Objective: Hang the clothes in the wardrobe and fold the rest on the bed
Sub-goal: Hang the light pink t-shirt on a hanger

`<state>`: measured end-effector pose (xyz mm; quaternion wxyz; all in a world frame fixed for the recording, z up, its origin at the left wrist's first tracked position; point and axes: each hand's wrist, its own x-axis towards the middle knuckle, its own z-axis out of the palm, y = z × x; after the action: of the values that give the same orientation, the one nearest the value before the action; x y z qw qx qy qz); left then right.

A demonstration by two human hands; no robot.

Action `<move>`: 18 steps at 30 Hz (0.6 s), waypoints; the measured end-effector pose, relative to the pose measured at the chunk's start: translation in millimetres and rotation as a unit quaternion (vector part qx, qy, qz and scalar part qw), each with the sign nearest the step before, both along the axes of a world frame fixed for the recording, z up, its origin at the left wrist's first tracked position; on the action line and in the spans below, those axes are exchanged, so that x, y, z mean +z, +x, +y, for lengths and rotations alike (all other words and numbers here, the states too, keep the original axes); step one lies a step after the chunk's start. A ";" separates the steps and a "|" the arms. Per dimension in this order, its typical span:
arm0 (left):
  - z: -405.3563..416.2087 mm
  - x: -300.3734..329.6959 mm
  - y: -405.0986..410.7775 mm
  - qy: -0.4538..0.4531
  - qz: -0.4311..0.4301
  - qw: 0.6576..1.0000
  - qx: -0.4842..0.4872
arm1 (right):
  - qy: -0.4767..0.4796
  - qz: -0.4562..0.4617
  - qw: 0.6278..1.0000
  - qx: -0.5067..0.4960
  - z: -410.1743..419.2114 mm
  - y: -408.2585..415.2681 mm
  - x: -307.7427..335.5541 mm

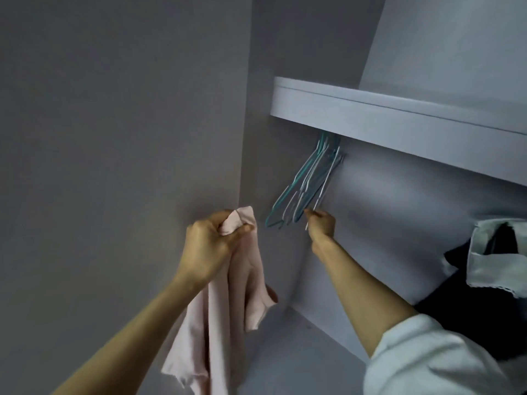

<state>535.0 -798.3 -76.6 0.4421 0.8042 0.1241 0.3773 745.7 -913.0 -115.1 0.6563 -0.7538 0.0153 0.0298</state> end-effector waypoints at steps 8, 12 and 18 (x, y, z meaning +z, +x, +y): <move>0.7 1.1 0.8 0.009 0.081 0.995 -0.056 | 0.116 -0.019 0.992 -0.047 -14.2 -7.8 19.1; -3.9 -3.5 -12.1 0.020 0.114 0.993 -0.037 | 0.121 -0.019 0.991 -0.045 -32.4 -32.0 15.1; -12.4 -13.5 -53.4 0.014 0.176 0.982 -0.068 | 0.091 -0.004 0.995 -0.032 -72.7 -105.9 -12.6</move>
<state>481.6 -810.8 -90.1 0.4269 0.8706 0.1394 0.2007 639.8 -985.7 -127.7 0.7226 -0.6904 0.0346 0.0071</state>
